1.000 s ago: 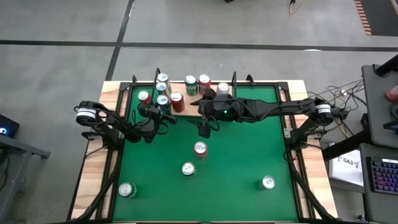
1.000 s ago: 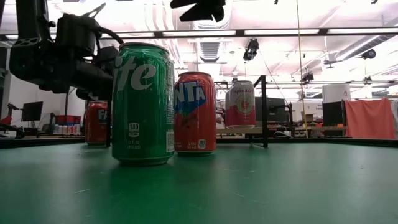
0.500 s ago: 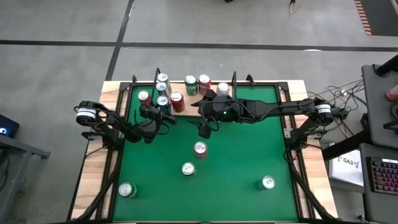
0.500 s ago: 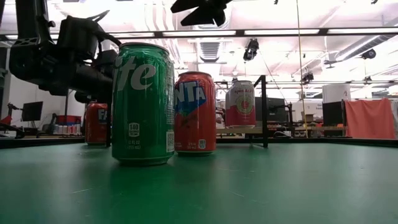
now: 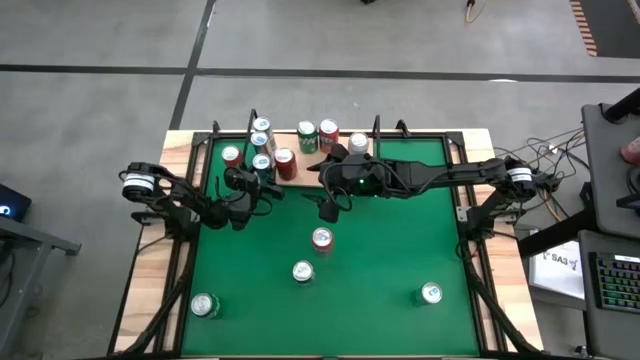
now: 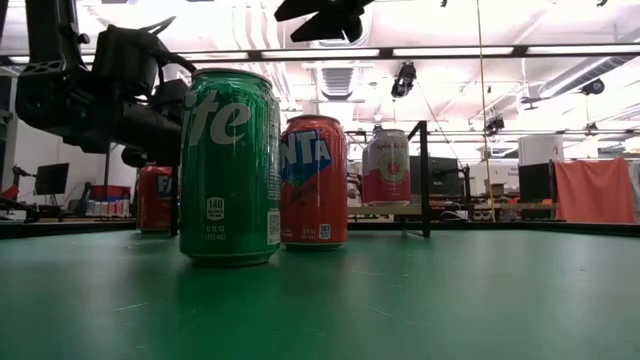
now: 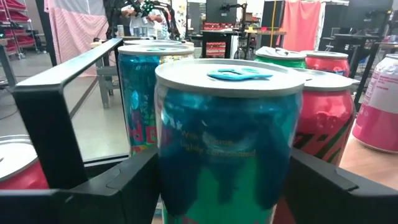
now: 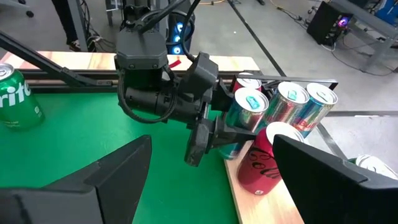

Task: Pick and place cans onto a shelf
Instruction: Put the top blue silver soda can on the shelf aligned with the other blue silver soda can

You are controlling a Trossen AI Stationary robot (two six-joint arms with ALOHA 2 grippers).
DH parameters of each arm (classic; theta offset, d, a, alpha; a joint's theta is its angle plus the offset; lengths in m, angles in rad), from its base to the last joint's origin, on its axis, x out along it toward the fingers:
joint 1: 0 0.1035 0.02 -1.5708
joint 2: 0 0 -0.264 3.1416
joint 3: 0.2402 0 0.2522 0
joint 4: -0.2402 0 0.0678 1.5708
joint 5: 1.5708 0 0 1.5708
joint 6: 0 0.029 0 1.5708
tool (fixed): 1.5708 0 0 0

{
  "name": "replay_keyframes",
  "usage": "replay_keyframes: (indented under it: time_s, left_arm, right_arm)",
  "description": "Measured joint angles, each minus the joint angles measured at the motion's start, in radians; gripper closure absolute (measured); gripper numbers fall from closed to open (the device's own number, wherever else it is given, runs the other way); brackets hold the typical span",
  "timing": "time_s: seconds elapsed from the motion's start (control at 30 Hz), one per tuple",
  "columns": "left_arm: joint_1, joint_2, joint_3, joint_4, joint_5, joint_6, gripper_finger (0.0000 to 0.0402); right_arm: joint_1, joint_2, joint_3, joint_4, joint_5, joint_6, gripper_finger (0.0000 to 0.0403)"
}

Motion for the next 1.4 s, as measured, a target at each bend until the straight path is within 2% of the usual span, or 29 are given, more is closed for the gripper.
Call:
replay_keyframes:
  time_s: [0.23,1.4]
  left_arm:
    - [0.0,0.0,0.0,0.004,-0.007,0.009,0.011]
    - [-0.003,-0.001,0.0,0.05,-0.008,0.011,0.0109]
  right_arm:
    - [0.0,0.0,0.0,0.0,0.0,0.0,0.0076]
    - [0.0,0.0,0.0,0.001,0.001,-0.001,0.0076]
